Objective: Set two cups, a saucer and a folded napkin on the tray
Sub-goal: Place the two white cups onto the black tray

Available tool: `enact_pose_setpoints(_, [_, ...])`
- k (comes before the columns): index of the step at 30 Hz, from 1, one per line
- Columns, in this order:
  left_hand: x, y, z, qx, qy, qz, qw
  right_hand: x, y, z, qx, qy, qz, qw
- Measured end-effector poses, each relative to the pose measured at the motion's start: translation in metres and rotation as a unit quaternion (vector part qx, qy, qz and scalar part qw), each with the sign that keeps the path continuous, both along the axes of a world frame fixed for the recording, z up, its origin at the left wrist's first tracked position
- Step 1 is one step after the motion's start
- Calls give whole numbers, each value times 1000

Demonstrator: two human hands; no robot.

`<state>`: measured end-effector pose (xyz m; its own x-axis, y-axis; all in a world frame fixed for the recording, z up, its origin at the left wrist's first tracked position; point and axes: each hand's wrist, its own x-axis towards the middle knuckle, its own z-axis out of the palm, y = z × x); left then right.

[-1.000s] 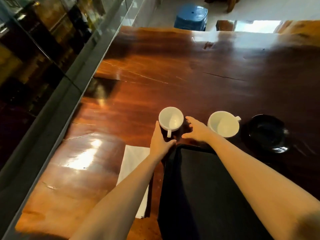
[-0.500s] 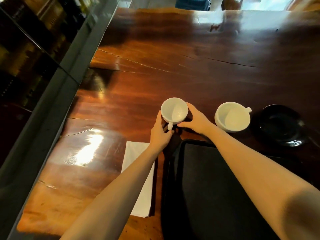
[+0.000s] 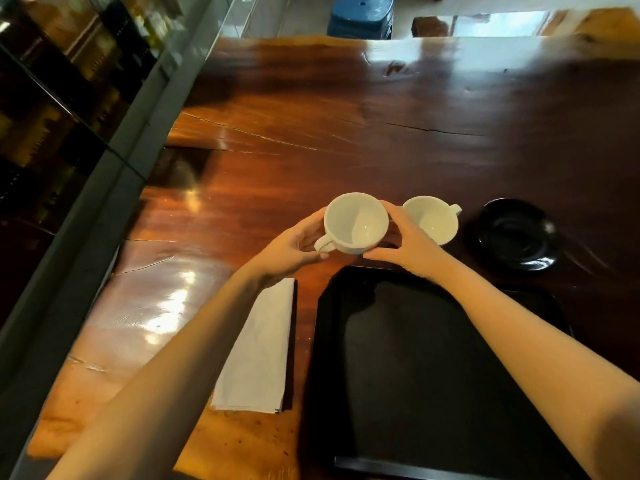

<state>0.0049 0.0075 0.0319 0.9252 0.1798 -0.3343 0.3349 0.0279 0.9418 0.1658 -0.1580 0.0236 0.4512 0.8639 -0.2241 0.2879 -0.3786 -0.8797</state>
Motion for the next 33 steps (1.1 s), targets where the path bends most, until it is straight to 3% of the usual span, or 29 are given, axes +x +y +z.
enact_pose_setpoints(7, [6,-40,6,6,19,-62,998,-15,-58,8,31,116,-22,993])
enact_pose_setpoints(12, [8,-84,-5,198,45,1,979,-29,-96,-7,31,145,-87,985])
enact_pose_setpoints(15, [3,-105,-18,252,71,55,963,-39,-108,-20,31,142,-105,984])
enact_pose_setpoints(25, [-3,-131,-55,275,125,174,937,-57,-118,-60,13,139,-132,981])
enact_pose_setpoints(33, [6,-130,-67,279,149,205,926,-63,-111,-72,19,102,-163,981])
